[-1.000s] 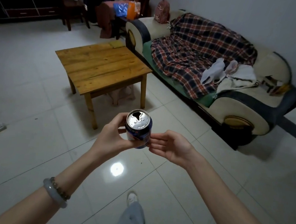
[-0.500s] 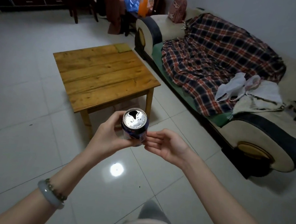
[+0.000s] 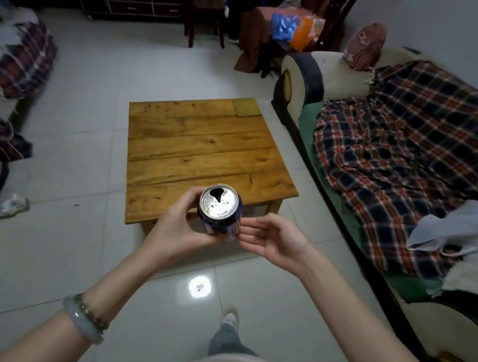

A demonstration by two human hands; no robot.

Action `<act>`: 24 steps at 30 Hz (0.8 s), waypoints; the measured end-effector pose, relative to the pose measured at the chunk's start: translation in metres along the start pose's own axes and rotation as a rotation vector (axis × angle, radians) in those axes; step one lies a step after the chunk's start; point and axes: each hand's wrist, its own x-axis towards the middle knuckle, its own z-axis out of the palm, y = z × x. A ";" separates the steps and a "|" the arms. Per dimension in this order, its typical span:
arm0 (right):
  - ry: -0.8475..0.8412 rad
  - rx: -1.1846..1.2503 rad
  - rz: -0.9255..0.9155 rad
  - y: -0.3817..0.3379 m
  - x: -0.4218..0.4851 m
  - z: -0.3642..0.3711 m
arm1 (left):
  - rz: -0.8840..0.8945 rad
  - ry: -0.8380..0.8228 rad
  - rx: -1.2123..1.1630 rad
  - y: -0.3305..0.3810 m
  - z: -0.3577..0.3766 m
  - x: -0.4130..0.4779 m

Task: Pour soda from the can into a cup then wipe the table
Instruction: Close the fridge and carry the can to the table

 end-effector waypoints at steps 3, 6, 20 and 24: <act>-0.001 -0.024 0.025 -0.049 0.039 -0.009 | -0.021 0.037 0.003 -0.006 0.005 0.053; -0.019 -0.050 0.049 -0.086 0.072 -0.012 | -0.036 0.082 0.017 -0.014 0.007 0.098; -0.031 -0.189 0.110 -0.212 0.249 0.004 | -0.133 0.178 0.032 -0.079 -0.033 0.277; 0.005 -0.236 0.112 -0.240 0.301 0.014 | -0.152 0.164 0.073 -0.106 -0.052 0.327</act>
